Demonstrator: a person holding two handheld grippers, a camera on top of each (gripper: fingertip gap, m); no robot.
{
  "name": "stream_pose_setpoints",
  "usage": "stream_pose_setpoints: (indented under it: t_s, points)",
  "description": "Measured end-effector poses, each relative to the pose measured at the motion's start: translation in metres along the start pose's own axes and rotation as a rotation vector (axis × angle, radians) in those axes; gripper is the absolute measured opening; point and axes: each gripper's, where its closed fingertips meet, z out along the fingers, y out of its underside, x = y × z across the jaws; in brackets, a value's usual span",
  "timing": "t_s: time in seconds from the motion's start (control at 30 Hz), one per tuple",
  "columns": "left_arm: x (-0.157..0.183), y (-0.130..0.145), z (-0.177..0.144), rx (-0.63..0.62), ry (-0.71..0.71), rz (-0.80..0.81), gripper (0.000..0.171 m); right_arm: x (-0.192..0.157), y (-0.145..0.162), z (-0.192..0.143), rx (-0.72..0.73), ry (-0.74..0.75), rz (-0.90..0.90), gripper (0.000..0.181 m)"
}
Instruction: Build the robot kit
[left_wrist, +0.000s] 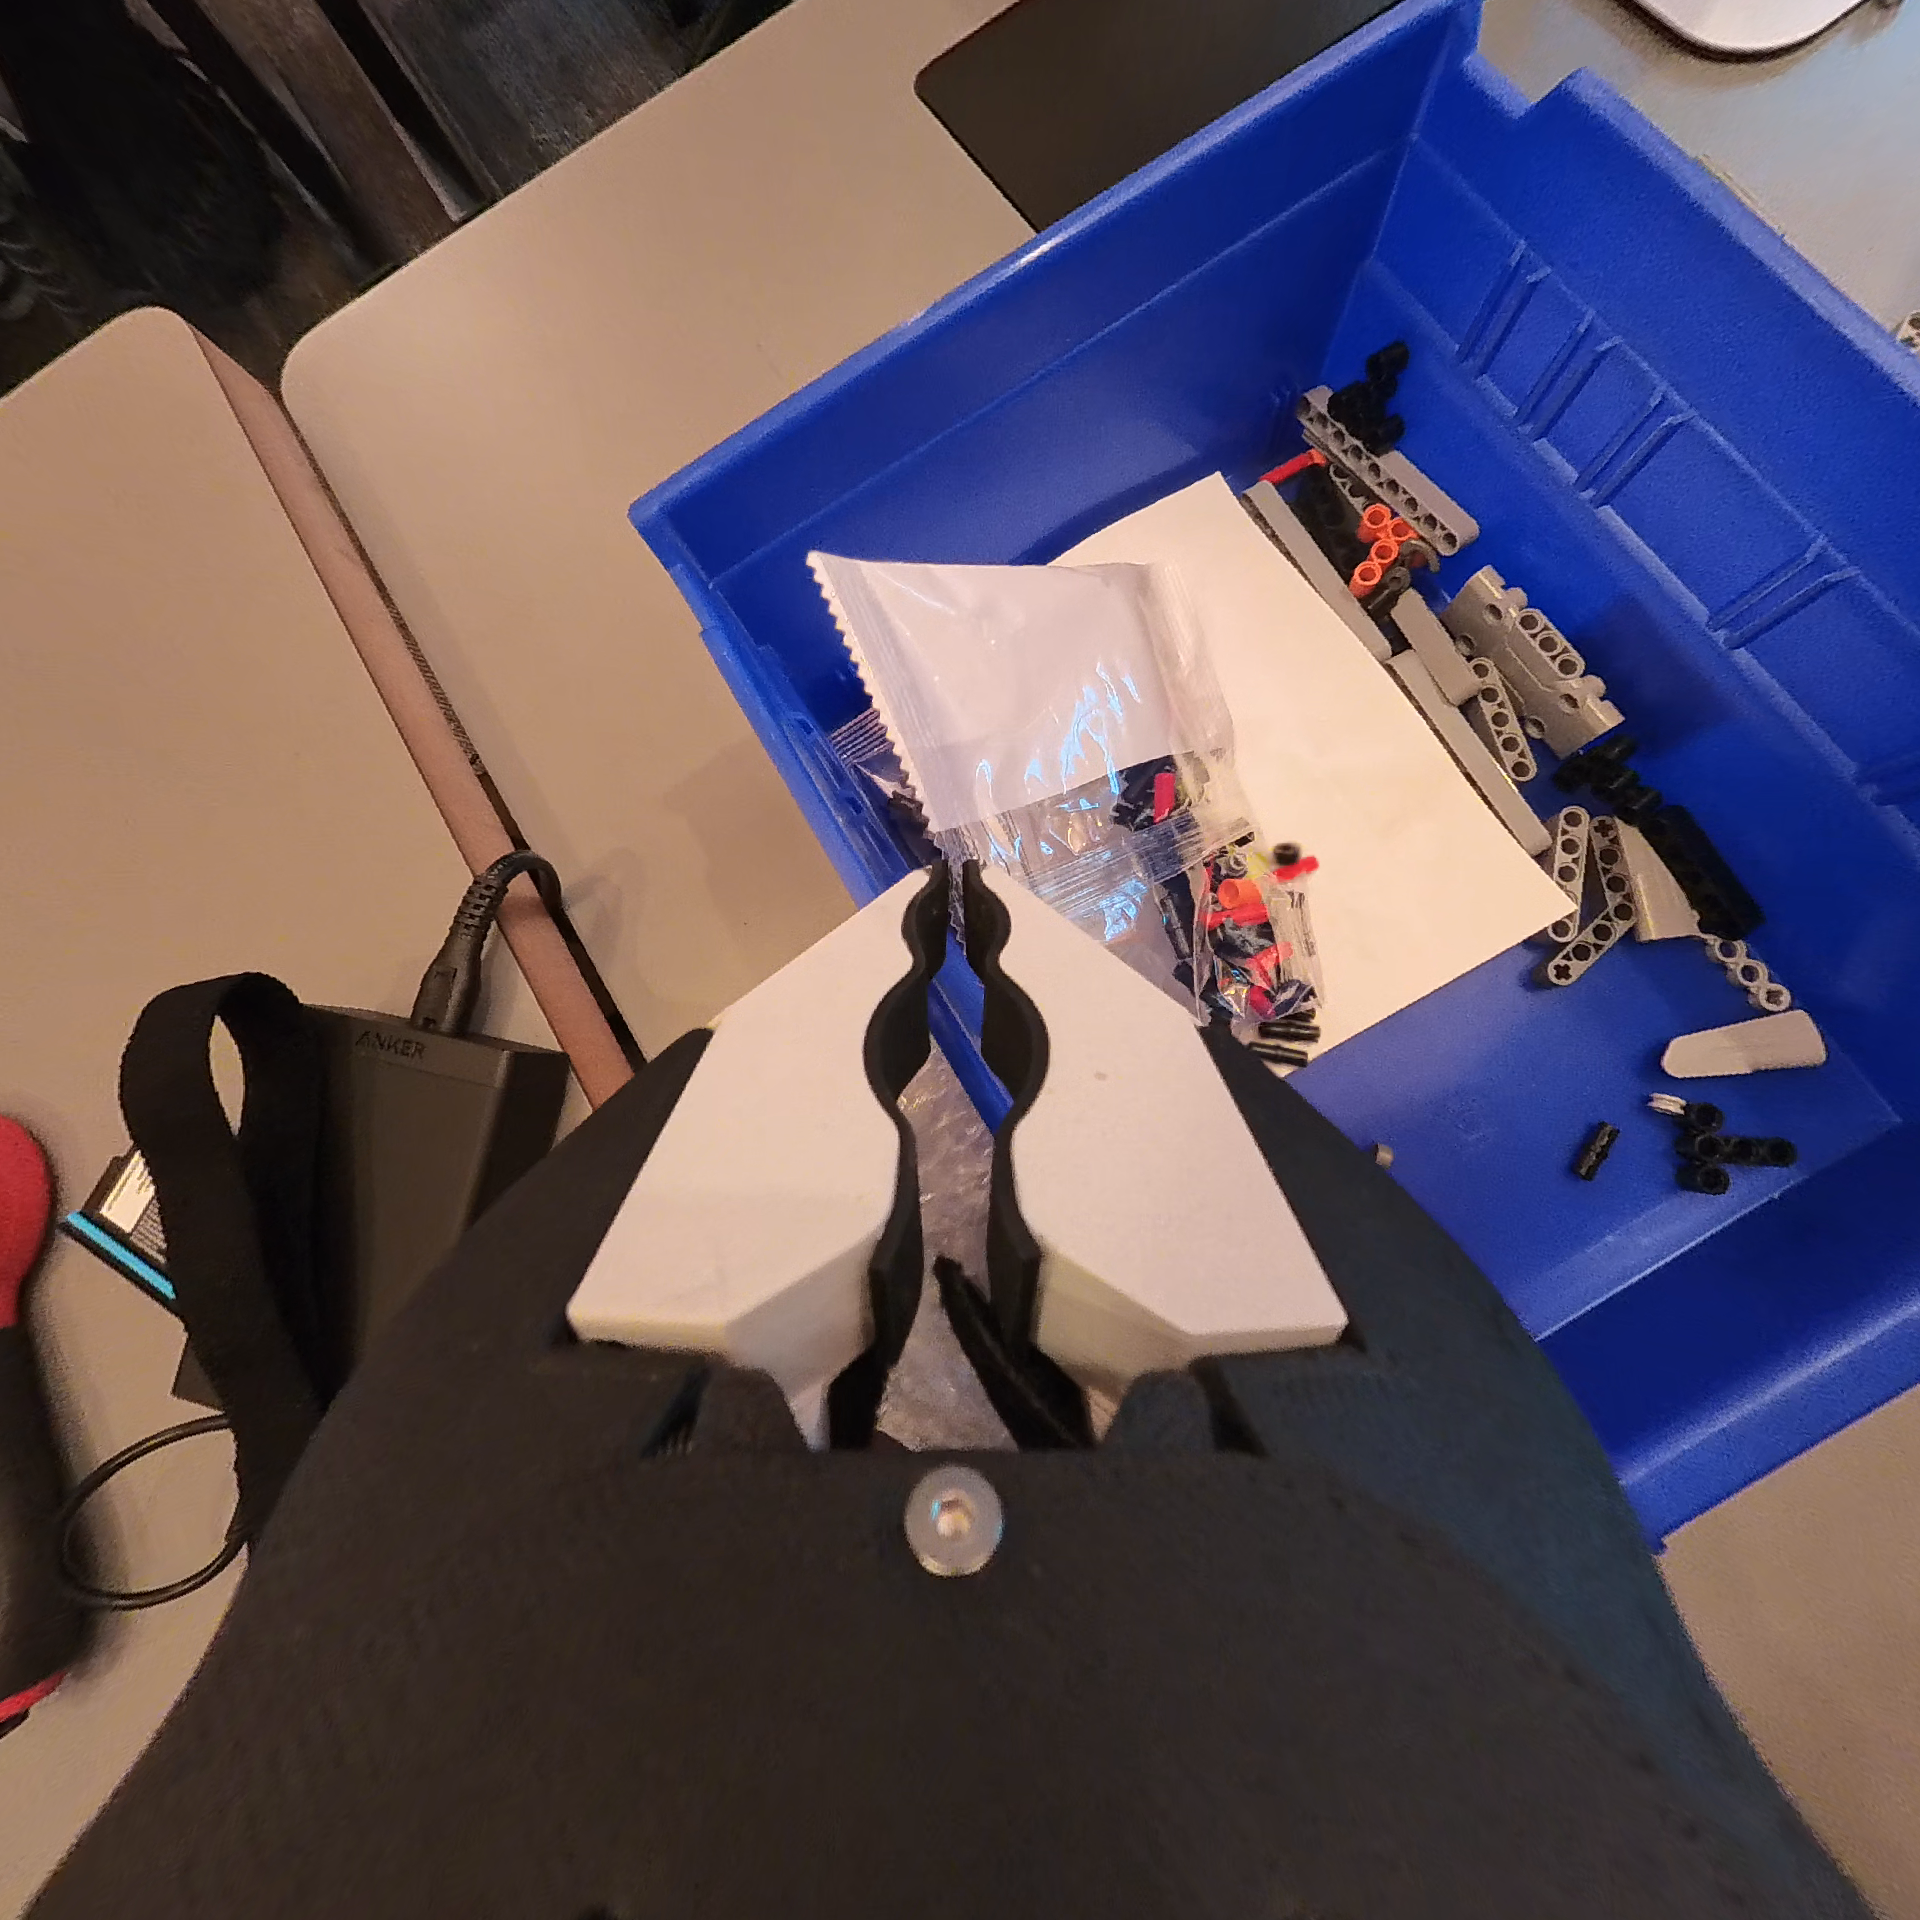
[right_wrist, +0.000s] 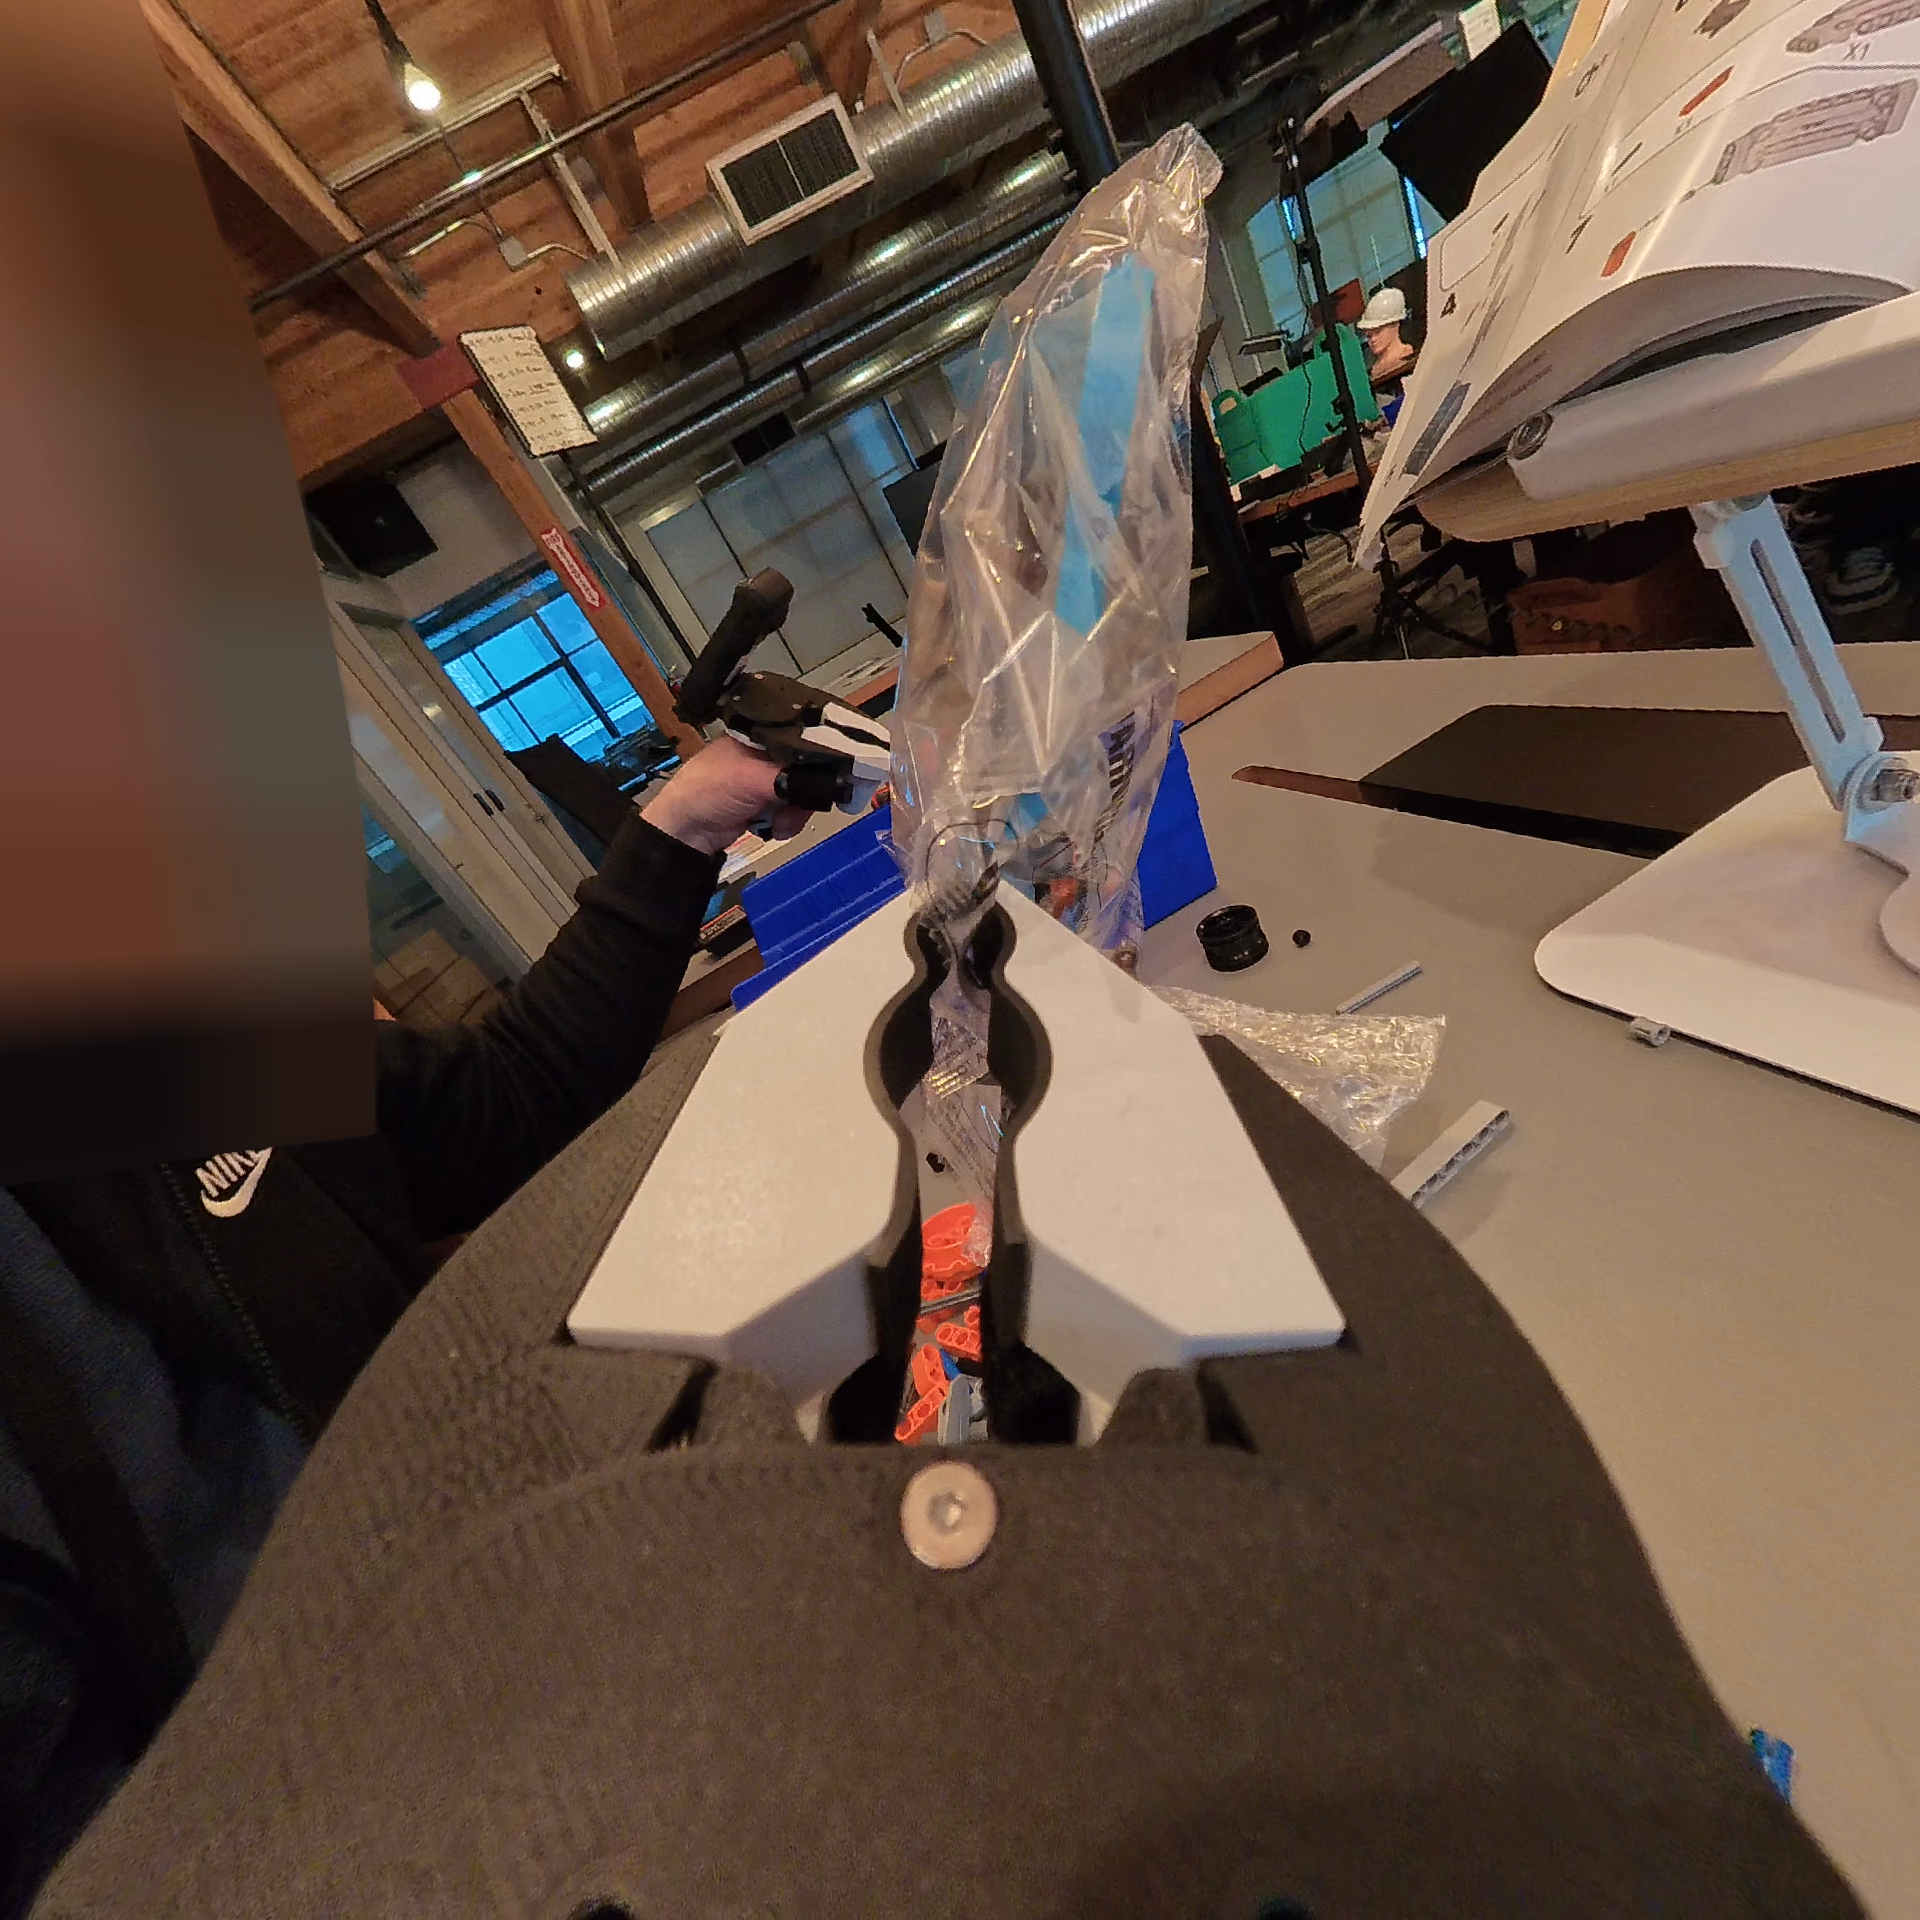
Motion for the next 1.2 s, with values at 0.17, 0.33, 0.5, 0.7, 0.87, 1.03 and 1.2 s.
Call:
stream_pose_setpoints:
  t_s: [0.17, 0.33, 0.5, 0.7, 0.87, 1.03, 1.2]
  points:
    - [-0.001, 0.000, 0.000, 0.001, -0.011, 0.014, 0.000, 0.001, 0.000, 0.000, -0.001, 0.003, -0.002, 0.001]
    - [0.000, 0.000, -0.001, 0.001, -0.016, 0.024, 0.002, 0.001, 0.002, 0.001, -0.007, 0.005, -0.004, 0.001]
    - [-0.004, 0.000, -0.001, -0.001, -0.042, 0.032, 0.005, 0.003, 0.002, 0.000, -0.007, 0.008, -0.006, 0.001]
    - [-0.004, -0.014, -0.012, 0.048, -0.100, 0.080, 0.023, 0.003, 0.003, 0.000, -0.013, 0.012, -0.010, 0.001]
    - [0.056, -0.042, -0.016, 0.117, -0.007, 0.293, 0.022, 0.005, 0.005, 0.001, -0.016, 0.016, -0.010, 0.001]
    - [0.131, -0.012, 0.020, -0.066, 0.189, 0.509, 0.022, 0.006, 0.005, 0.001, -0.019, 0.019, -0.012, 0.001]
    - [0.152, 0.031, 0.055, -0.269, 0.255, 0.606, 0.026, 0.005, 0.006, 0.001, -0.022, 0.018, -0.014, 0.001]
